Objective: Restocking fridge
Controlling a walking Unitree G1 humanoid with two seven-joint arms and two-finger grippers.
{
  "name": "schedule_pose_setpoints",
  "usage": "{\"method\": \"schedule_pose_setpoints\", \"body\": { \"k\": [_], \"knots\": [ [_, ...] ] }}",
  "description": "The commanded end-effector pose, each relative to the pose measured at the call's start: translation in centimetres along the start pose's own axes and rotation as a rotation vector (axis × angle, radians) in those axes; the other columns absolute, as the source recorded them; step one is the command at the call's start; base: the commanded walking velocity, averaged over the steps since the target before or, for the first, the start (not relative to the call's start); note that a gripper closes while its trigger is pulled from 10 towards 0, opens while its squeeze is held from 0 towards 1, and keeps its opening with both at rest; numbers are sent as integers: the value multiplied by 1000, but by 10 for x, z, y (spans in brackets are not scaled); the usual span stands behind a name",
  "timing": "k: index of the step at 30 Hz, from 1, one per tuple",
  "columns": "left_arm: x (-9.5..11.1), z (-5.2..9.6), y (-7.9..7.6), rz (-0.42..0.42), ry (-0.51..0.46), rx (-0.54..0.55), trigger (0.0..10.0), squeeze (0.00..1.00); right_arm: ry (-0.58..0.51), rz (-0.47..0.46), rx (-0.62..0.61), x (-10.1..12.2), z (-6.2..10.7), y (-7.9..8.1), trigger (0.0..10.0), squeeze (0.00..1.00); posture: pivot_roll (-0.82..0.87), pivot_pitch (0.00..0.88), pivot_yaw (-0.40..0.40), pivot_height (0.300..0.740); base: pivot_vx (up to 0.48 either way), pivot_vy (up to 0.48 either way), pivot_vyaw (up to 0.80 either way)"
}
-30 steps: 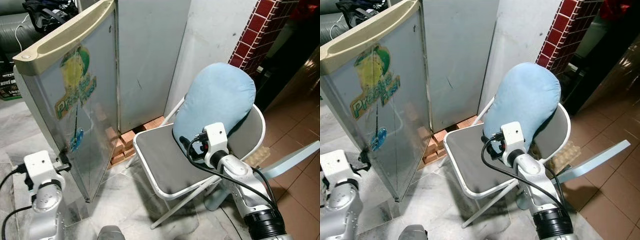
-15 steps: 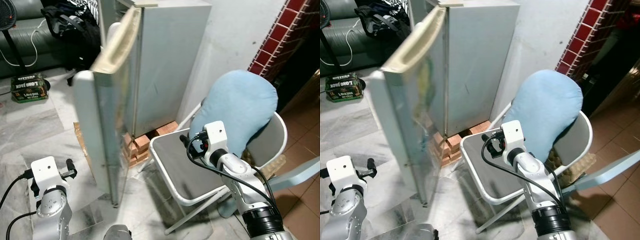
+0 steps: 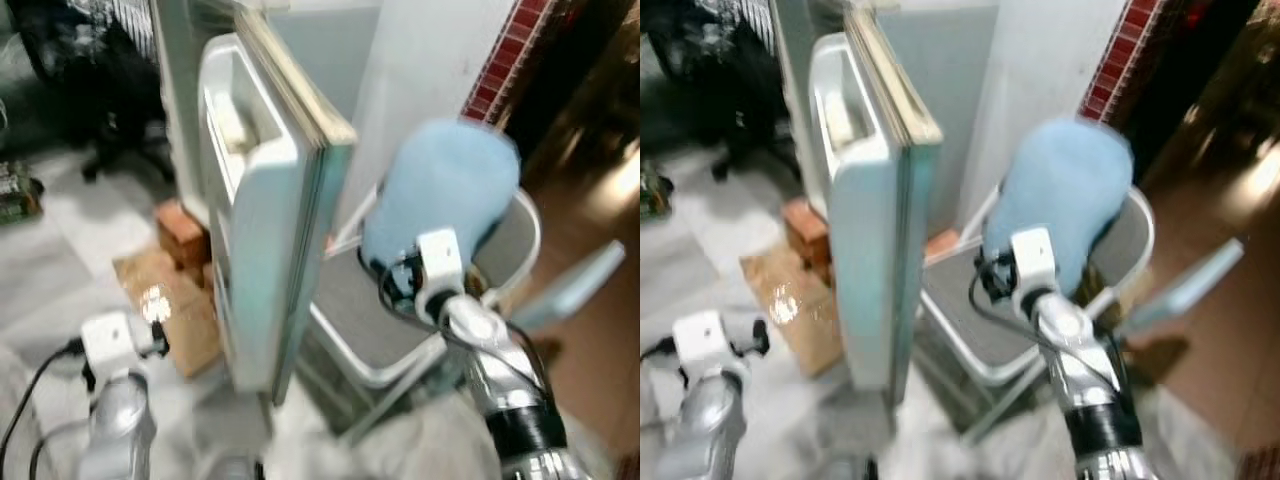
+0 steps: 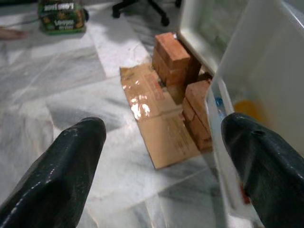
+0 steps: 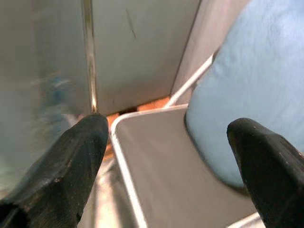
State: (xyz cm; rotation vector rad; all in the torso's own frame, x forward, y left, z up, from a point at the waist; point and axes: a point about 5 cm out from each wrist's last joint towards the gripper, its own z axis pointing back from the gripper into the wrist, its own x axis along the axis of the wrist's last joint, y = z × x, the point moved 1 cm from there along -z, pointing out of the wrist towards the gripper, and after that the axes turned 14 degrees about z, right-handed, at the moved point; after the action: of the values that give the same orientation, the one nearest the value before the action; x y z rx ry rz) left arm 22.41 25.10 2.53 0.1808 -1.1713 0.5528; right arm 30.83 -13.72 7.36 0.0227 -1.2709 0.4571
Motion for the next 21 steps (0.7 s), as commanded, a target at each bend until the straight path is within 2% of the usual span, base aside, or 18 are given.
{"method": "schedule_pose_setpoints", "body": {
  "k": [1,5,8,17,21],
  "knots": [
    [0,1,-2,1,2,-11,10000,0,-11,19,-26,7,-3,-5,10000,0,115,0,-109,716,0,0,0],
    [1,3,0,-4,1,-15,10000,0,-4,26,-50,8,-4,-5,10000,0,114,0,-109,716,0,0,0],
    [1,7,-1,5,-9,-68,10000,0,18,10,-86,5,-5,-7,10000,0,108,0,-108,716,0,0,0],
    [2,9,-4,12,-22,-104,10000,0,114,-63,-299,-7,-1,-32,10000,0,107,0,-112,716,0,0,0],
    [0,12,-3,20,-17,-109,10000,0,134,-88,-329,-12,4,-37,10000,0,104,0,-113,716,0,0,0]
  ]
}}
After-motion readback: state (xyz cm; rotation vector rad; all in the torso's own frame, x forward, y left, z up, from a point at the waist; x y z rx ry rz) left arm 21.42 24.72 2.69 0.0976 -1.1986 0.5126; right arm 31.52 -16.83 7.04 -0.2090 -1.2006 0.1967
